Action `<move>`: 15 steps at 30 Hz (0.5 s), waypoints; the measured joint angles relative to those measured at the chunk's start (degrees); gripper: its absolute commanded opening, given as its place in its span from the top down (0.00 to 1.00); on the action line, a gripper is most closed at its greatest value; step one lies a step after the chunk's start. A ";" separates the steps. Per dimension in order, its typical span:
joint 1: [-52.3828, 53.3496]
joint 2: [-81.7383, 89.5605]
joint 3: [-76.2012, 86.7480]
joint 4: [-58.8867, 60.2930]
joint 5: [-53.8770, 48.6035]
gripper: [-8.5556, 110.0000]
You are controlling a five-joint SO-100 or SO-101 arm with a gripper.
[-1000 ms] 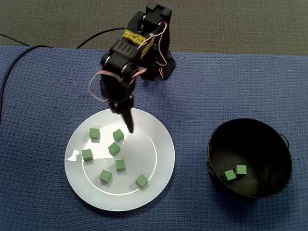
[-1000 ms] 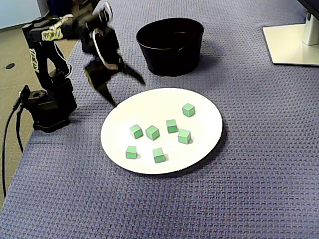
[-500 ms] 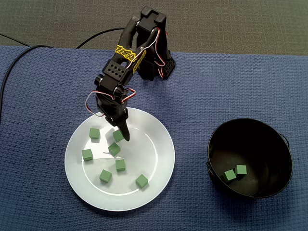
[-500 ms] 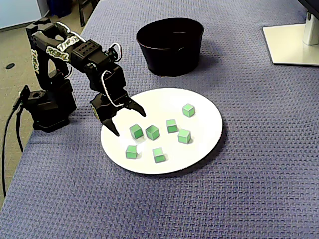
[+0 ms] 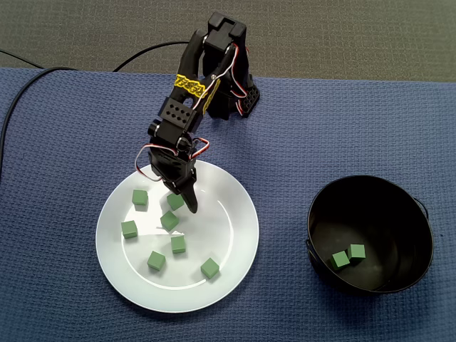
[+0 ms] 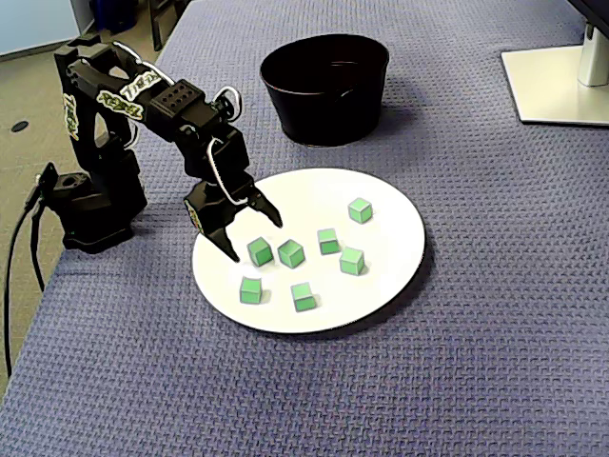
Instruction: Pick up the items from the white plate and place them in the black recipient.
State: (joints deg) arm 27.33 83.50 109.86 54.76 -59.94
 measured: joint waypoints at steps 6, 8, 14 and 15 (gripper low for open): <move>-0.09 -1.05 1.76 -4.04 -0.44 0.83; -0.09 -1.05 1.76 -4.39 -0.44 0.91; -0.09 -1.32 1.76 -4.48 -0.26 0.93; -0.09 -1.32 1.76 -4.48 0.00 0.93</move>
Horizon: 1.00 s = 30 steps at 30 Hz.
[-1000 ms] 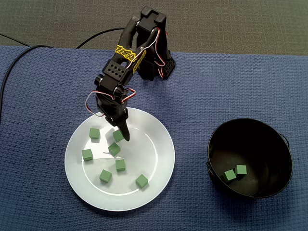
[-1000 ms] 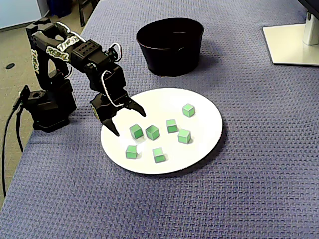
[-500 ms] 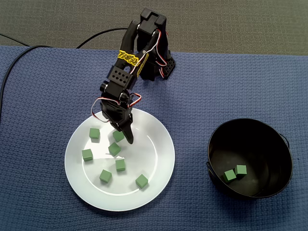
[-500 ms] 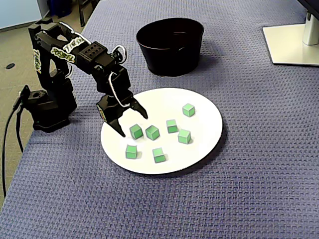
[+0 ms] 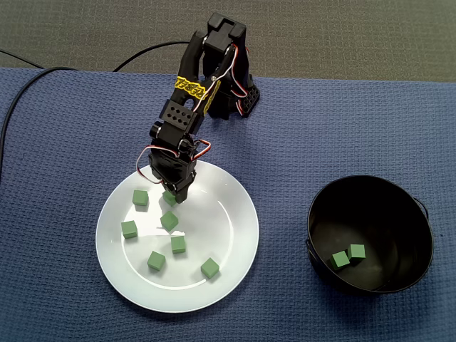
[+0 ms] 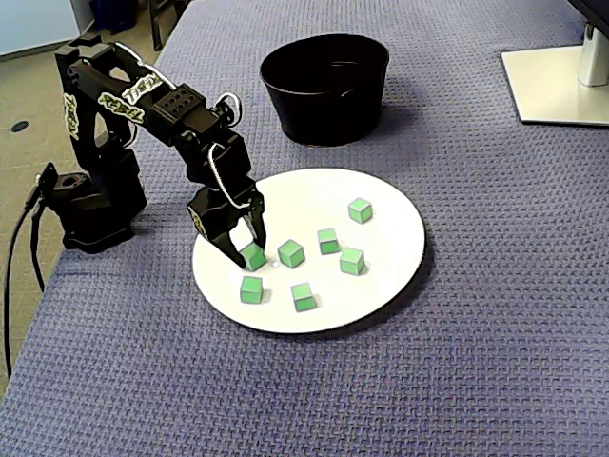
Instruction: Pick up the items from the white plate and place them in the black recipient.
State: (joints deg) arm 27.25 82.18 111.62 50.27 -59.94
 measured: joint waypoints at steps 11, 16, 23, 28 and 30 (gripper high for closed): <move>-6.68 7.73 -19.34 22.41 20.30 0.93; -20.39 7.29 -44.47 37.88 38.06 0.93; -49.04 -2.29 -70.14 40.17 38.58 0.93; -60.03 -18.11 -79.98 37.88 36.12 0.93; -62.23 -24.08 -81.56 36.39 35.33 0.93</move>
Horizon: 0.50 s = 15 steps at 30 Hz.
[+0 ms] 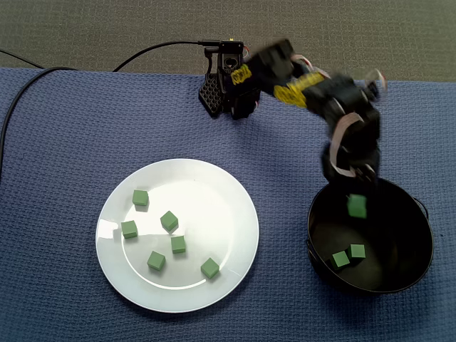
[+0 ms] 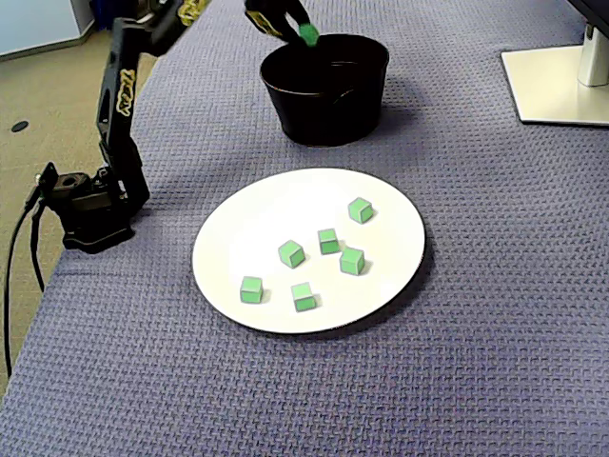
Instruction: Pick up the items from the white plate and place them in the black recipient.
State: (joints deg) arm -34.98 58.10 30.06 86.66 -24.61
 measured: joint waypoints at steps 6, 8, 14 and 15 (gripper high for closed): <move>-3.16 -8.44 -0.62 -2.99 -0.62 0.85; -3.43 -9.67 -0.97 -3.25 -0.62 0.62; -2.29 -8.44 -4.22 2.37 -2.37 0.56; -1.23 -6.94 -4.22 4.04 -3.08 0.55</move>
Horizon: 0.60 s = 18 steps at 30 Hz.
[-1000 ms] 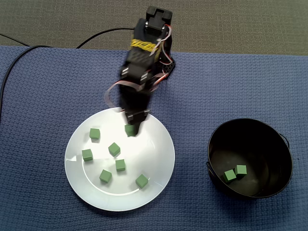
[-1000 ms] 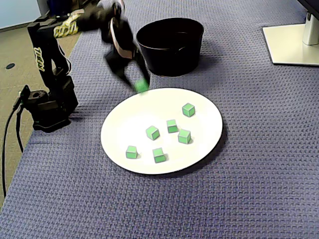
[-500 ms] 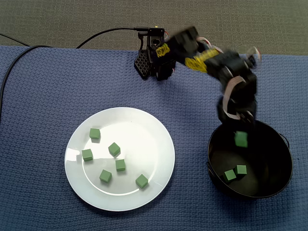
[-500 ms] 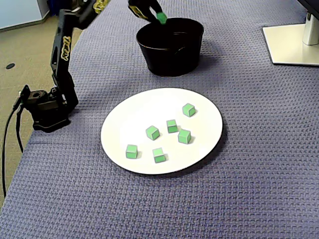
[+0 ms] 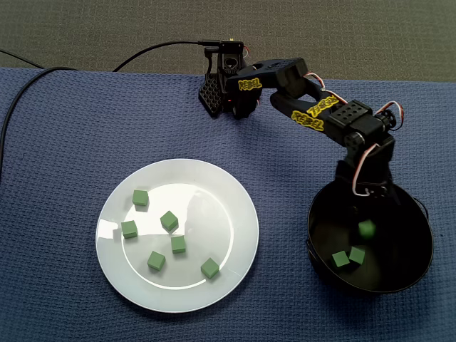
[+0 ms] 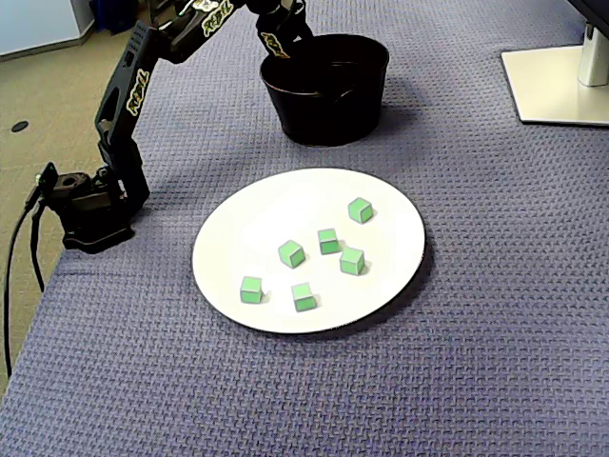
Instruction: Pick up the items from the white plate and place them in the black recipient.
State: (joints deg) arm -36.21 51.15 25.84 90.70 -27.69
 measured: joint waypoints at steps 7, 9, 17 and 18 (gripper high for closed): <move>19.16 23.99 18.37 0.62 -10.99 0.58; 26.63 30.32 27.33 -3.52 -19.25 0.60; 48.25 36.47 51.77 -13.45 -44.82 0.63; 50.01 36.47 54.05 -15.21 -44.91 0.62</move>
State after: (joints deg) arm 13.80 87.63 79.89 75.50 -72.60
